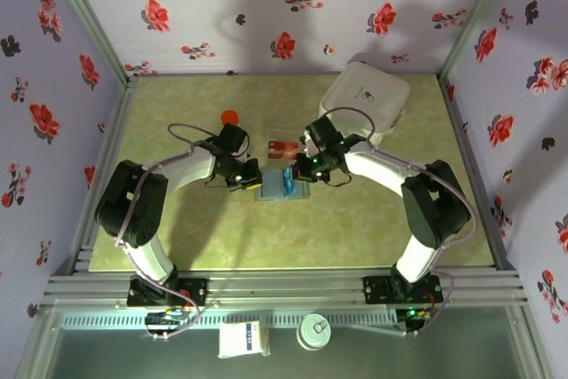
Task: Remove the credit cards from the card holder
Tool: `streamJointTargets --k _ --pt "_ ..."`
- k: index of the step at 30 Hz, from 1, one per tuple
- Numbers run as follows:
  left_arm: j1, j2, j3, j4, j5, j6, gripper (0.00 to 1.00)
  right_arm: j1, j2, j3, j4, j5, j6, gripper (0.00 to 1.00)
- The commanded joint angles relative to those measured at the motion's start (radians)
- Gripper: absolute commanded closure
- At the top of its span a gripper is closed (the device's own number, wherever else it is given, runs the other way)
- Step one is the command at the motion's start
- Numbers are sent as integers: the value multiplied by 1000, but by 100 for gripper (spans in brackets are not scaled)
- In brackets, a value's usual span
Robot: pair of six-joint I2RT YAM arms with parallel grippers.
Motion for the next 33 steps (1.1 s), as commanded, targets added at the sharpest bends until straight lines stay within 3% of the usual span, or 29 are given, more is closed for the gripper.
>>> streamJointTargets --k 1,16,33 --pt "10 -28 -26 27 -12 -11 93 17 31 55 -97 74 -30 100" --pt "21 -29 -73 67 -2 1 93 41 130 152 -129 91 -17 100" --pt "24 35 -84 79 -4 25 100 56 158 182 -127 93 2 100"
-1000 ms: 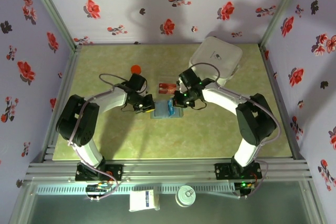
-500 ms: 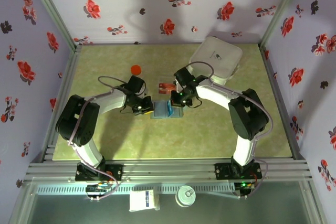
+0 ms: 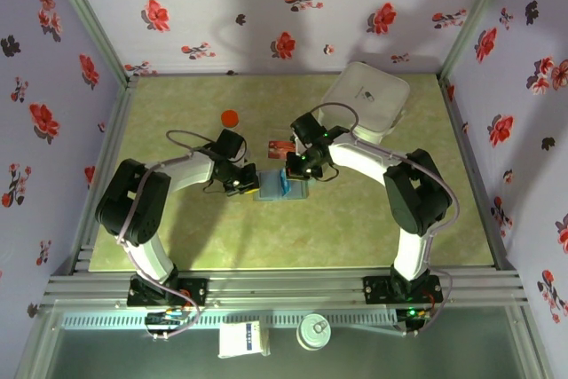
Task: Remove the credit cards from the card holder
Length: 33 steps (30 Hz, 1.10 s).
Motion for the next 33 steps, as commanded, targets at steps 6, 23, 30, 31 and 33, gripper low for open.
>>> streamJointTargets --k 6,23,30,31,33 --pt "7 26 -15 6 -1 25 100 12 32 27 -23 35 42 97" --pt "7 40 -8 15 11 24 100 17 42 16 22 17 78 88" --pt "9 37 -8 15 17 22 100 17 52 23 20 17 75 89" --pt "9 37 -8 15 16 22 100 17 51 23 20 18 74 91" --pt "9 35 -8 16 19 22 100 17 48 21 18 21 75 94"
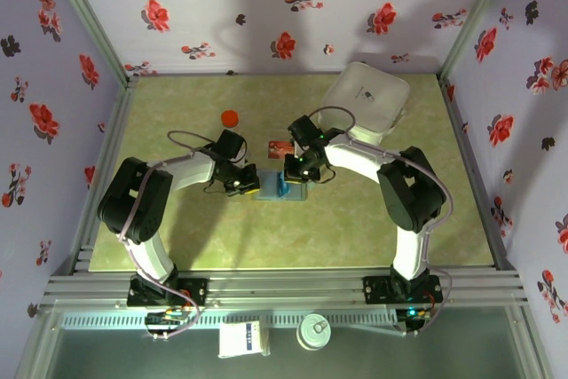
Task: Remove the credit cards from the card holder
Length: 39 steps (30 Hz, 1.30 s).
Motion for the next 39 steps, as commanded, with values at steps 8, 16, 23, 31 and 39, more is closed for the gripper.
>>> streamJointTargets --k 8,16,23,31,39 --pt "8 11 -3 6 22 11 100 7 -47 22 -57 75 -22 99" --pt "8 -2 -1 16 37 1 100 3 -127 56 -142 122 -134 99" --pt "8 -5 7 18 34 -3 100 -4 -127 138 -224 113 -317 98" --pt "10 33 27 3 24 11 100 -6 -106 254 -330 215 -611 100" --pt "23 59 40 -8 20 26 100 -29 -127 267 -327 239 -799 99"
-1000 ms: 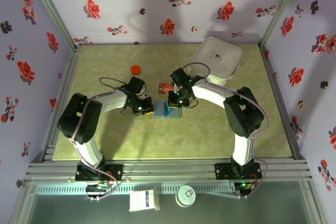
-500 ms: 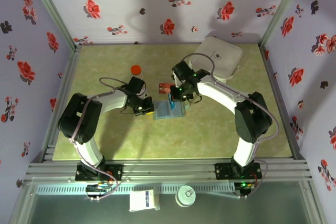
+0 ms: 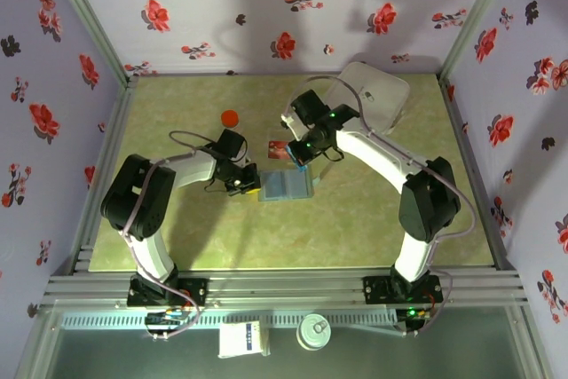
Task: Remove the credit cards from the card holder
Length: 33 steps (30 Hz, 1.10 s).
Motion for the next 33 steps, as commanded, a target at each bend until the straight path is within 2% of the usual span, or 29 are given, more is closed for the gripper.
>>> streamJointTargets --k 1,7,13,21,33 --pt "13 28 25 -20 -10 28 100 -13 -19 33 -44 31 -141 99" --pt "19 20 40 -46 -21 42 100 -5 -24 38 -77 47 -339 100" --pt "20 -23 33 -53 -16 36 100 -16 -1 59 -55 -1 -497 100" --pt "22 -110 0 -50 -36 33 98 -92 168 290 -166 -162 -624 100" --pt "32 -205 -50 -47 -63 52 92 -154 466 689 -323 -241 -730 100"
